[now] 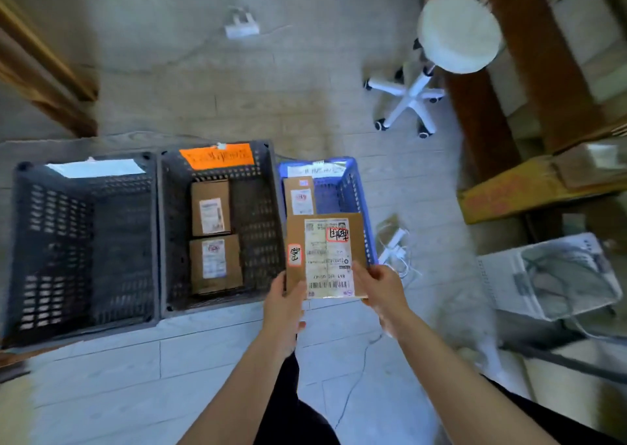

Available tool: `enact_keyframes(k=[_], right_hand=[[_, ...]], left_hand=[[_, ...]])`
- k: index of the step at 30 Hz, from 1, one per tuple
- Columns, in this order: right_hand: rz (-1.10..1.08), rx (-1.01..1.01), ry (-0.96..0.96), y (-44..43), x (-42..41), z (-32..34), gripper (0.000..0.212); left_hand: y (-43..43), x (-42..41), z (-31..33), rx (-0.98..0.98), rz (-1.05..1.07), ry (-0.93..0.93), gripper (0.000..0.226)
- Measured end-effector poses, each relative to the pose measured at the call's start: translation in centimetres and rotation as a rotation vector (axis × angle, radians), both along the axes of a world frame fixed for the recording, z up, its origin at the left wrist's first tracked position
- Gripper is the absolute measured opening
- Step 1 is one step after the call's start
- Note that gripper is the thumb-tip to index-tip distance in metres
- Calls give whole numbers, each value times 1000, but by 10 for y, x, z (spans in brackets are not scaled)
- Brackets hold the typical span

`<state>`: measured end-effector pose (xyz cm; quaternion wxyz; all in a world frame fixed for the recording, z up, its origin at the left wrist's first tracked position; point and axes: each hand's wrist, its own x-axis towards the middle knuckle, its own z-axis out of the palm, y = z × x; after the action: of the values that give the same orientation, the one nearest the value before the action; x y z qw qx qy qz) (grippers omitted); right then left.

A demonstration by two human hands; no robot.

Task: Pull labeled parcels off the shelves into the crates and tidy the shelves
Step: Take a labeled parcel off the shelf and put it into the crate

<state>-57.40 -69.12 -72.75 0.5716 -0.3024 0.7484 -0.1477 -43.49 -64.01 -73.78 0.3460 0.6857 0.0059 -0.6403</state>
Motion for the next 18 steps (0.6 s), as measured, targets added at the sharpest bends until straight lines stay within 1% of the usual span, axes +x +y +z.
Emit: enact_keyframes(k=[2,4,7,11,13,16,18], right_hand=[[21,47,99,-27,-11,-45,24],[90,57,162,-57,-21,-98,24],[234,71,220,-99,-36,-180,22],[357,107,250,-137,-53,-298,26],[426,148,265,-144,-56,-353,24],[431,202,255,-140,-58,-428,17],[374,220,220,-133,-53,-466,13]], left_hand=[[-31,-11,-45,76,78,119,20],[-59,-24,-97,127,177,158,20],[-95,-50,-175,208,268,109,21],[-128,-77,-287,367,314,59,23],[-134,-85,-340,462,375,52,18],[-136,-92,-407,570,464,23,17],[-135,-93,-440,604,510,-9,23]])
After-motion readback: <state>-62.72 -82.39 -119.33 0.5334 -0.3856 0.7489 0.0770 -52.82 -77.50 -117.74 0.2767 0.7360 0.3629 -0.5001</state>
